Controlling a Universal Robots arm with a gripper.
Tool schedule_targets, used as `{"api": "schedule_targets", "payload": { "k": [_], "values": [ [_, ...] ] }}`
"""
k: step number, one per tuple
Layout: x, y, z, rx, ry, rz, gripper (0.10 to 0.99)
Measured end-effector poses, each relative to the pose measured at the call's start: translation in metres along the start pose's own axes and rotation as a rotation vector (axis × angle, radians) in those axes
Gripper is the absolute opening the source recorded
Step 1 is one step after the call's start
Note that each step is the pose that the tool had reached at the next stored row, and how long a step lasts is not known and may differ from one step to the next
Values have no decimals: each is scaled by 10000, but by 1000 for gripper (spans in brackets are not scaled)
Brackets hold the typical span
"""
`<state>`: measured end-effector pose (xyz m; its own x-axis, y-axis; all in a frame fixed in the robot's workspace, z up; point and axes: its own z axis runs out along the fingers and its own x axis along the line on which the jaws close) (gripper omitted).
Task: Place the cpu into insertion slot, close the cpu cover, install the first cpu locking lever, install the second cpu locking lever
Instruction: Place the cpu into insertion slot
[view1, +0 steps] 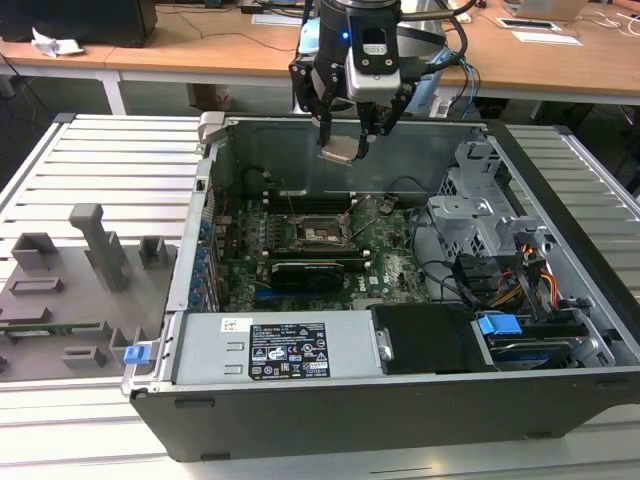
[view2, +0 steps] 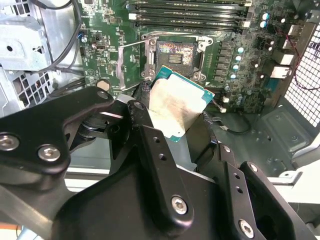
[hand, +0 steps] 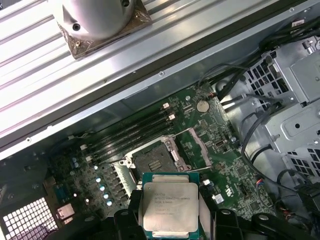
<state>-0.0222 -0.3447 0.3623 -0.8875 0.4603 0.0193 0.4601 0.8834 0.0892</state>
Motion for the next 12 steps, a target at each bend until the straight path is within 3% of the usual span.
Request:
{"api": "schedule_targets", "payload": {
  "k": [12],
  "values": [
    [0, 0, 0, -7, -31, 346, 533]
  ]
}}
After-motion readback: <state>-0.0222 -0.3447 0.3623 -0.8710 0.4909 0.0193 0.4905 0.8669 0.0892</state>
